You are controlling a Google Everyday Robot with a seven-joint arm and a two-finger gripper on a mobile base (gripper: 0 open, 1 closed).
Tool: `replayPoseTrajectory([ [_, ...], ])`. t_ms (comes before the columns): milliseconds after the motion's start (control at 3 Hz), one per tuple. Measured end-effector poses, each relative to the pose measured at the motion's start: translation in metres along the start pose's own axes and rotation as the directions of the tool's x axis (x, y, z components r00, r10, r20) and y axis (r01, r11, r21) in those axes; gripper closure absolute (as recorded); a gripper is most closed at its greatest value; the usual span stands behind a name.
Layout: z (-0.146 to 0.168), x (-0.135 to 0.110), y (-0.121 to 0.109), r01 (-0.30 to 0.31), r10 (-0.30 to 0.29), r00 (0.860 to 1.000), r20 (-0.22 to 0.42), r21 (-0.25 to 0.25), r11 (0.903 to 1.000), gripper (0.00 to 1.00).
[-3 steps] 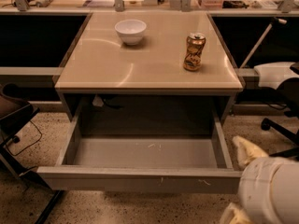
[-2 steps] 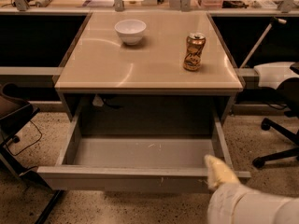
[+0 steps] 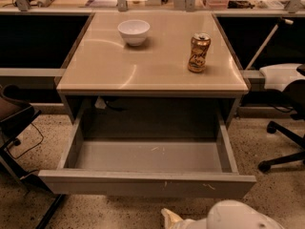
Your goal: Close top drawer
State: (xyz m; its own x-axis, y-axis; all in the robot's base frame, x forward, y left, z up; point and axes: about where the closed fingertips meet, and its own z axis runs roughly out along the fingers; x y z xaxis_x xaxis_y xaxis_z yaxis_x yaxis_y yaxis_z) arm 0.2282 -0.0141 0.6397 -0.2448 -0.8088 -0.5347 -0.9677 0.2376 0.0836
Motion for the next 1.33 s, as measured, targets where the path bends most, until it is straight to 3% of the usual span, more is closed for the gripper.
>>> replayPoseTrajectory([
  [333,0.04,0.02,-0.022,-0.108,0.107,0.994,-0.016,-0.116,0.9874,0.0],
  [667,0.061,0.035,-0.074,-0.217,0.217,0.976,-0.01,-0.121,0.9687,0.0],
  [1000,0.061,0.045,-0.125,-0.322,0.324,0.946,0.026,-0.057,0.945,0.0],
  [1333,0.039,0.047,-0.16,-0.387,0.383,0.921,0.073,0.041,0.9213,0.0],
])
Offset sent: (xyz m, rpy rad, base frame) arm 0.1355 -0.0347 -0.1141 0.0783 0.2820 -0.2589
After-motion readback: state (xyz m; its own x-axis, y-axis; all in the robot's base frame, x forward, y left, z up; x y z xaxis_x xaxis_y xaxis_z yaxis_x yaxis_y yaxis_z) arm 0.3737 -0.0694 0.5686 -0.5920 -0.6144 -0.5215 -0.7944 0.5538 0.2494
